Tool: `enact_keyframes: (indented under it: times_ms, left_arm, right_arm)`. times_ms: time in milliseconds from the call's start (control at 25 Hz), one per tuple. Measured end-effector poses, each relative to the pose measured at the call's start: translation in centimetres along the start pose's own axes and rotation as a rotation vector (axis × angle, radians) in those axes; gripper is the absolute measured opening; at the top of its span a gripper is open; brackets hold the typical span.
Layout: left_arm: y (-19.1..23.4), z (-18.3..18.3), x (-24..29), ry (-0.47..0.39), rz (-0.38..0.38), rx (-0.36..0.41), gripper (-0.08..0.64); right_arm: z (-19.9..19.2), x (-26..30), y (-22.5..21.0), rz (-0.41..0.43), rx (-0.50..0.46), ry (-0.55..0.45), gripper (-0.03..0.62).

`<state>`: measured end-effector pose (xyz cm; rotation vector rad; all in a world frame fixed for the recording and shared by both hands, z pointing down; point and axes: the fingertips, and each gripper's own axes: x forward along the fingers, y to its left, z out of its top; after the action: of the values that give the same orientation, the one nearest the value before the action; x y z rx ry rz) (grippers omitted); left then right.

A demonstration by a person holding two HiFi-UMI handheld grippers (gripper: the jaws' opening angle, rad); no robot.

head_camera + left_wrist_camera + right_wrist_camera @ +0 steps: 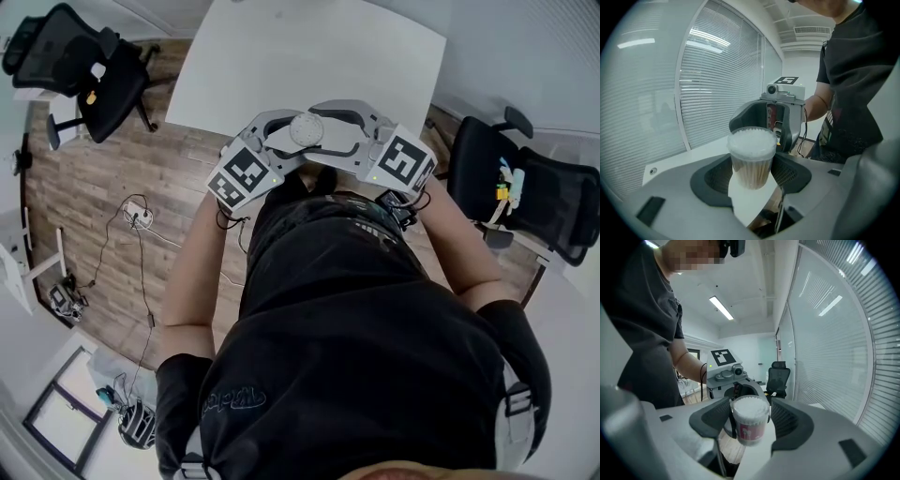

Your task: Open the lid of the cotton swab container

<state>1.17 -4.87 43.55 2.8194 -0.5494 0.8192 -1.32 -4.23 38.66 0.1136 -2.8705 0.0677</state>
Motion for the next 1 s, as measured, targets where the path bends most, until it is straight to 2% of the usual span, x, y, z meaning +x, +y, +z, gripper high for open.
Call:
enact_keyframes:
  times_ms: [200,480,1000]
  left_arm:
    - [-0.3,0.7,-0.2,0.009,-0.008,0.012,0.262]
    - [-1.0,1.8,-0.7,0.013,-0.009,0.052,0.261]
    - [-1.0,1.7,-0.8,0.009,0.001,0.065,0.261]
  right_arm:
    - [-0.2,0.0,0.2,0.005,-0.028,0.034,0.272]
    - [1.7,-0.6,0.6,0.01,-0.093,-0.055,0.261]
    - [1.4,-0.5,0.8,0.027,-0.052,-0.022,0.256]
